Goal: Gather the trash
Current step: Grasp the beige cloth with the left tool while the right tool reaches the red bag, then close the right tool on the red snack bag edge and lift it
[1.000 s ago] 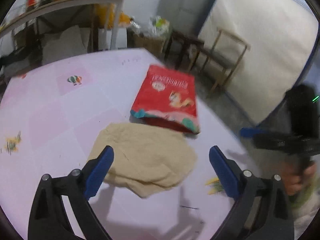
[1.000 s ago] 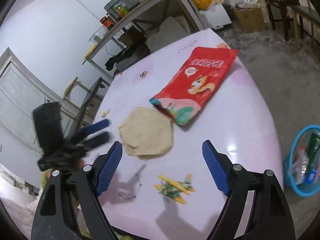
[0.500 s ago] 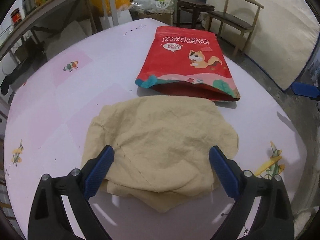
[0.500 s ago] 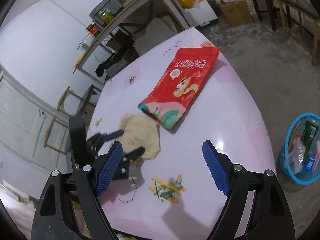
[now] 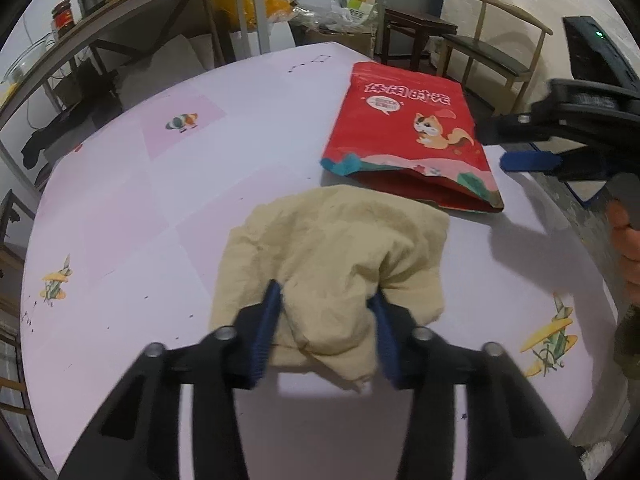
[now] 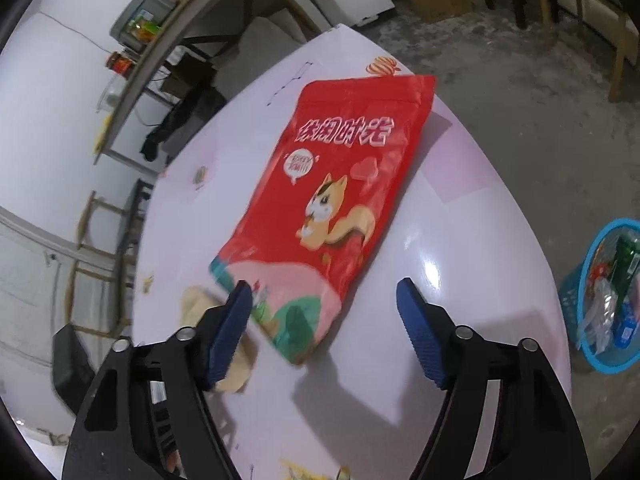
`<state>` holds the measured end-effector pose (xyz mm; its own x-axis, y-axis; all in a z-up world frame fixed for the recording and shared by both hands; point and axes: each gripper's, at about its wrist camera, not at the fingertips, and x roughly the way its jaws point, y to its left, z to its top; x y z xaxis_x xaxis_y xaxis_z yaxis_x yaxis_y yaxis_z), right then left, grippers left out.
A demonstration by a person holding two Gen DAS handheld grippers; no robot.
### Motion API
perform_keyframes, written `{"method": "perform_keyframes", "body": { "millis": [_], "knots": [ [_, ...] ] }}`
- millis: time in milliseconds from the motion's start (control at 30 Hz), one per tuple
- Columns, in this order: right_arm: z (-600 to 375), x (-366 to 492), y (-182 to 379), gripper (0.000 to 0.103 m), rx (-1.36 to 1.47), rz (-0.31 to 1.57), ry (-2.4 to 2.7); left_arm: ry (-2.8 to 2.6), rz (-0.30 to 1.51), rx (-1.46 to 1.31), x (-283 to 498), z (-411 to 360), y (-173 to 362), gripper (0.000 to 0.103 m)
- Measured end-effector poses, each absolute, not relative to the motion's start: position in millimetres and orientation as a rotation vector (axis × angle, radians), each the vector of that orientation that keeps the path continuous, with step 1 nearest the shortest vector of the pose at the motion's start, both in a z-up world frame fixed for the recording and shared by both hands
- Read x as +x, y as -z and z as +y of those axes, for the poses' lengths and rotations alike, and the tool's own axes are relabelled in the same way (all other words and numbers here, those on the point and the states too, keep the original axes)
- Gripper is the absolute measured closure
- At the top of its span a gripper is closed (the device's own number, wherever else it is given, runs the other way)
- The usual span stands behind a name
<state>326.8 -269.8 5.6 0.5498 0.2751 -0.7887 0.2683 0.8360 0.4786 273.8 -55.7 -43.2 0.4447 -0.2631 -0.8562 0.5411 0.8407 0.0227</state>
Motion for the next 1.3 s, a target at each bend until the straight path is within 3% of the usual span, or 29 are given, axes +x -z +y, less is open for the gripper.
{"method": "perform_keyframes", "body": {
  "millis": [167,400,500,767,967,1233,1300],
  "knots": [
    [-260.4,342.0,-5.5,0.049,0.490,1.011,0.064,0.479,0.990,0.294,271.4,-45.2,41.5,0.088],
    [-243.7,349.3,-4.4,0.091,0.271,1.039,0.081,0.441,1.018,0.177,262.2,-21.6,38.8,0.094],
    [-239.4,344.5,-3.4,0.097,0.203,1.042,0.056,0.421,1.026,0.113,260.3,-7.4,35.4,0.095],
    [-223.6,321.3,-2.0,0.102,0.091,1.113,-0.150,0.390,0.965,-0.043,264.9,26.2,4.2,0.097],
    [-219.8,285.0,-5.8,0.102,0.046,1.137,-0.211,0.484,0.947,-0.048,247.7,9.0,-12.4,0.097],
    [-245.0,247.1,-4.9,0.102,0.280,1.188,-0.285,0.605,1.045,0.028,209.5,-32.4,18.3,0.097],
    [-252.4,244.0,-4.6,0.097,0.377,1.195,-0.304,0.602,1.064,0.038,208.3,-35.3,26.5,0.097]
  ]
}}
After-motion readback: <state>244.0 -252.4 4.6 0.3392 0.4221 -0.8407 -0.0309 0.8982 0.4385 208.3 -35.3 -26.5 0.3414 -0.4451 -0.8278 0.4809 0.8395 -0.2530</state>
